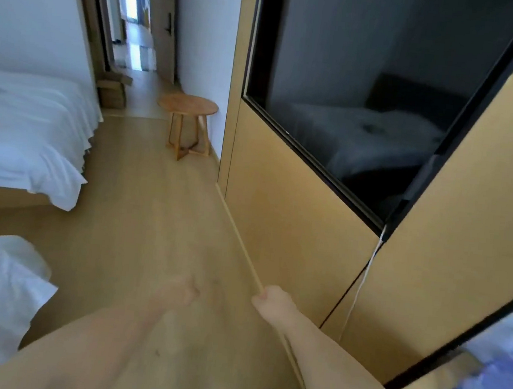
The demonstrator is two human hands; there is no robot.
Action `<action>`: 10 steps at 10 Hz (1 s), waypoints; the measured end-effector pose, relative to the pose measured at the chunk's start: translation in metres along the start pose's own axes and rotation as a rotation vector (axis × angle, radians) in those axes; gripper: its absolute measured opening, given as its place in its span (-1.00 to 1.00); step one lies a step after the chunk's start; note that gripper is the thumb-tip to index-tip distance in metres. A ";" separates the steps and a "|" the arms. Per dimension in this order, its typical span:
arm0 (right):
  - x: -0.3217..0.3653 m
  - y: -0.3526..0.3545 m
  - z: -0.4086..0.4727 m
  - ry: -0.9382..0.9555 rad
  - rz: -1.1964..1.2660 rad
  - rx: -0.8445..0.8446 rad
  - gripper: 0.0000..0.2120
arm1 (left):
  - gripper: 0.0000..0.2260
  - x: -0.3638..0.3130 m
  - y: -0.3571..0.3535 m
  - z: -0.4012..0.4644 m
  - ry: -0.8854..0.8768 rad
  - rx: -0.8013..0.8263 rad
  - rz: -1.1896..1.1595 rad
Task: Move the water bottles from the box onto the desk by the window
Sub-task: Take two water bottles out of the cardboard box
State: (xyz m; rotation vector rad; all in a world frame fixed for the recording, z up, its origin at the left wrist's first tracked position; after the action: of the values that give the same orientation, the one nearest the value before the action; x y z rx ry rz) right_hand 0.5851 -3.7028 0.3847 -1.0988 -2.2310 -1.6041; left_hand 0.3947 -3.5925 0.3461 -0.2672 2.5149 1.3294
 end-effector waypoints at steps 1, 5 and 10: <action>0.044 -0.012 0.064 0.022 -0.113 0.018 -0.62 | -0.75 0.034 0.040 0.031 0.045 -0.020 0.006; 0.202 -0.045 0.252 0.159 -0.209 0.121 -0.65 | -0.65 0.081 0.176 0.166 0.153 -0.061 0.024; 0.383 0.048 0.580 0.321 -0.279 0.179 -0.73 | -0.90 0.056 0.368 0.425 0.232 -0.132 -0.137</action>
State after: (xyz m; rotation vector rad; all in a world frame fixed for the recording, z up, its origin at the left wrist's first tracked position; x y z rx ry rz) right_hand 0.4969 -3.0124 0.3928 -0.4616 -2.3212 -1.5102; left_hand 0.3032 -3.0365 0.3852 -0.6449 2.5396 1.4857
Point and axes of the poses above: each hand's wrist, its own z-axis towards the middle knuckle, its own y-axis out of the back of the hand, x = y × z, the point moved 7 cm from there along z, towards the middle knuckle, and after that the axes turned 7 degrees about y, right-handed, at the moved point
